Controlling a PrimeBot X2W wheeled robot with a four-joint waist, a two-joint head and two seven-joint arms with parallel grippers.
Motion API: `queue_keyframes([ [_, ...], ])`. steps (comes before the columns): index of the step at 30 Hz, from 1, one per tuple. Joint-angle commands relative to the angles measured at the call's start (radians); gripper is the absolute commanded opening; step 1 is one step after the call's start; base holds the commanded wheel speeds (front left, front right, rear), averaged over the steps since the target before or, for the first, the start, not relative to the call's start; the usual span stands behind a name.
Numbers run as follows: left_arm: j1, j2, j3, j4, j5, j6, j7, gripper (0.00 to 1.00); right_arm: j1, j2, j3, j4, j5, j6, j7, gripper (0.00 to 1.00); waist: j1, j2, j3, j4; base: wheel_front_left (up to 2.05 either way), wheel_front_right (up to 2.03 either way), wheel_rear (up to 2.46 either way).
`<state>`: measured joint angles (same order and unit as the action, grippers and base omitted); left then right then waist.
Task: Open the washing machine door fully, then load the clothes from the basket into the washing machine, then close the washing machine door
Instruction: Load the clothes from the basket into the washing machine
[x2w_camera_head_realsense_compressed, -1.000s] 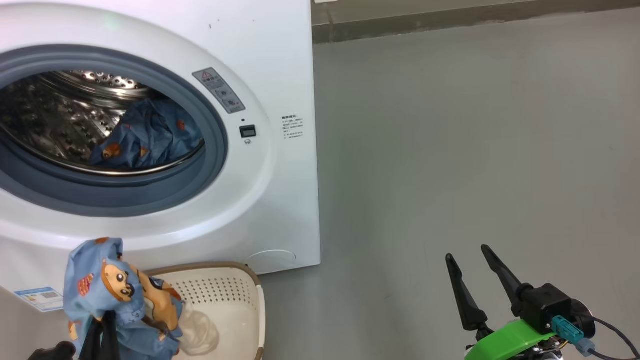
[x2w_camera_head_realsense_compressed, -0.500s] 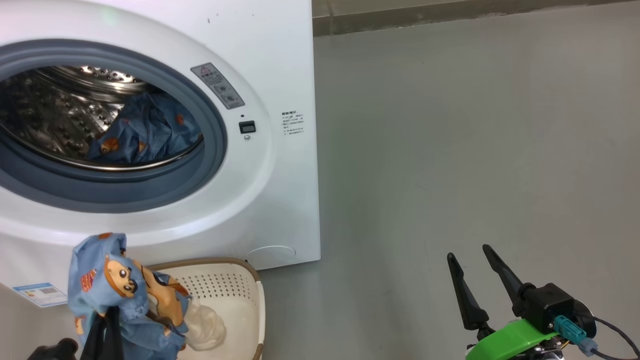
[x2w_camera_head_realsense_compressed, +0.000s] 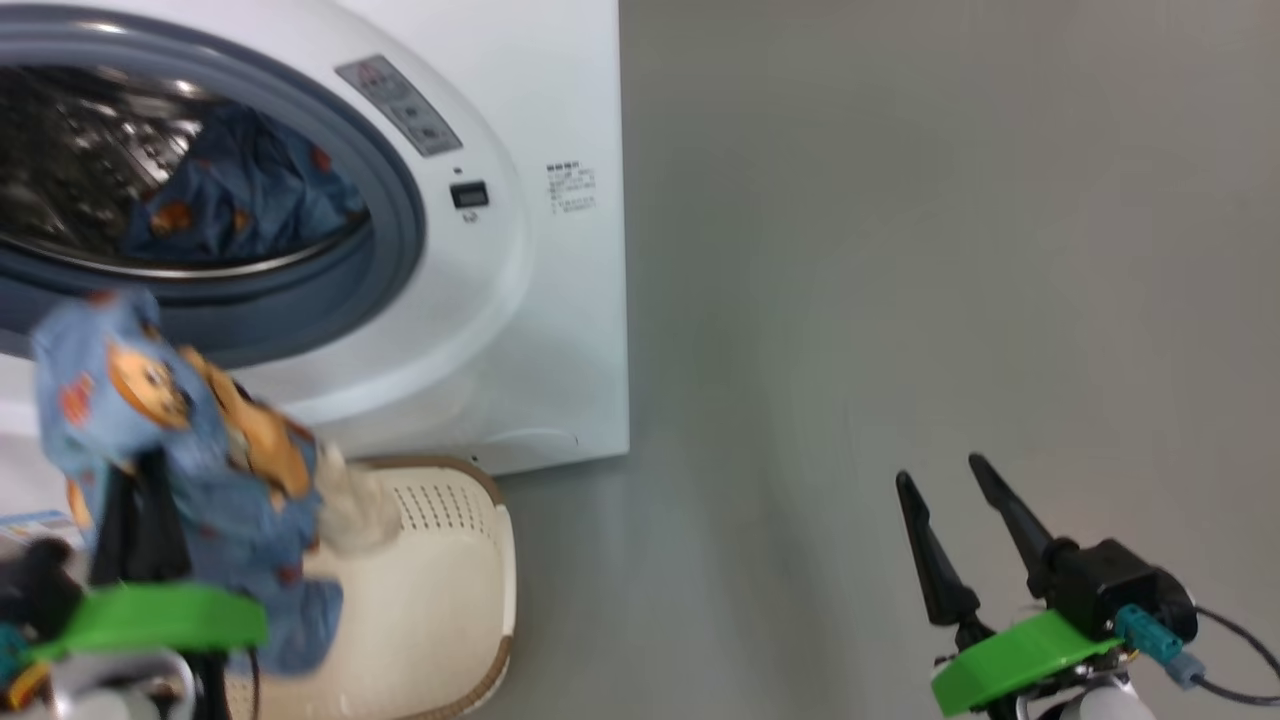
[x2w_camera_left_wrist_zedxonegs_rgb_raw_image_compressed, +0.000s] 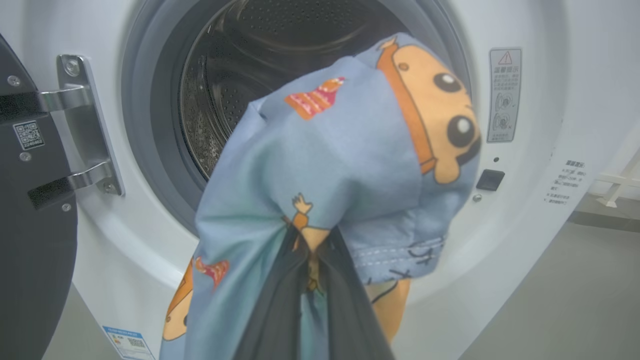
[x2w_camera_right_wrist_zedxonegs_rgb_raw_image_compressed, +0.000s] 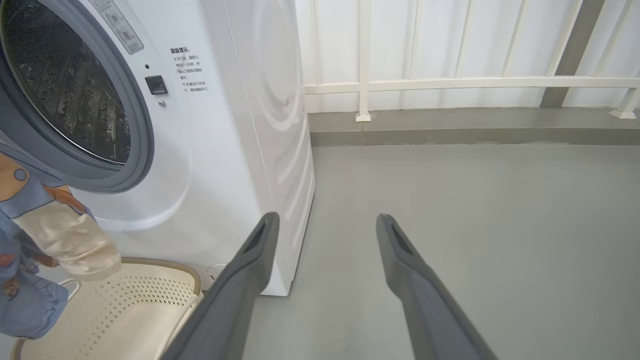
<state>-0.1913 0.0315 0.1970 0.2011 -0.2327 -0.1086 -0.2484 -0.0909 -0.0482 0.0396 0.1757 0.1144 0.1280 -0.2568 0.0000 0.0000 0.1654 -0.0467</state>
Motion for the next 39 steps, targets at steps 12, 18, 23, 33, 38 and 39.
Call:
queue_keyframes([
  [12, -0.409, 0.162, 0.092, 0.140, -0.031, -0.019, -0.013, 0.00, -0.105, -0.002, 0.001, -0.074, -0.015, 0.003, -0.005, 1.00, 0.0000, 0.0000, 0.301, -0.084, 0.00, 0.00, 0.00],
  [18, -0.625, 0.308, 0.064, 0.298, -0.030, -0.021, -0.008, 0.00, -0.142, -0.002, 0.003, -0.097, 0.002, 0.003, -0.005, 1.00, 0.0000, 0.0000, 0.412, -0.138, 0.00, 0.00, 0.00],
  [23, -0.785, 0.433, -0.017, 0.396, -0.025, -0.022, 0.023, 0.00, -0.164, -0.002, 0.010, -0.110, 0.029, 0.003, -0.005, 1.00, 0.0000, 0.0000, 0.482, -0.188, 0.00, 0.00, 0.00],
  [33, -1.097, 0.609, -0.160, 0.556, 0.025, -0.022, 0.073, 0.00, -0.193, -0.002, 0.040, -0.116, 0.077, 0.003, -0.005, 1.00, 0.0000, 0.0000, 0.585, -0.267, 0.00, 0.00, 0.00],
  [38, -1.206, 0.641, -0.196, 0.613, 0.036, -0.022, 0.075, 0.00, -0.201, -0.002, 0.060, -0.115, 0.092, 0.003, -0.005, 1.00, 0.0000, 0.0000, 0.610, -0.291, 0.00, 0.00, 0.00],
  [39, -1.234, 0.647, -0.199, 0.627, 0.040, -0.020, 0.069, 0.00, -0.203, -0.002, 0.064, -0.115, 0.094, 0.003, -0.005, 1.00, 0.0000, 0.0000, 0.615, -0.296, 0.00, 0.00, 0.00],
])
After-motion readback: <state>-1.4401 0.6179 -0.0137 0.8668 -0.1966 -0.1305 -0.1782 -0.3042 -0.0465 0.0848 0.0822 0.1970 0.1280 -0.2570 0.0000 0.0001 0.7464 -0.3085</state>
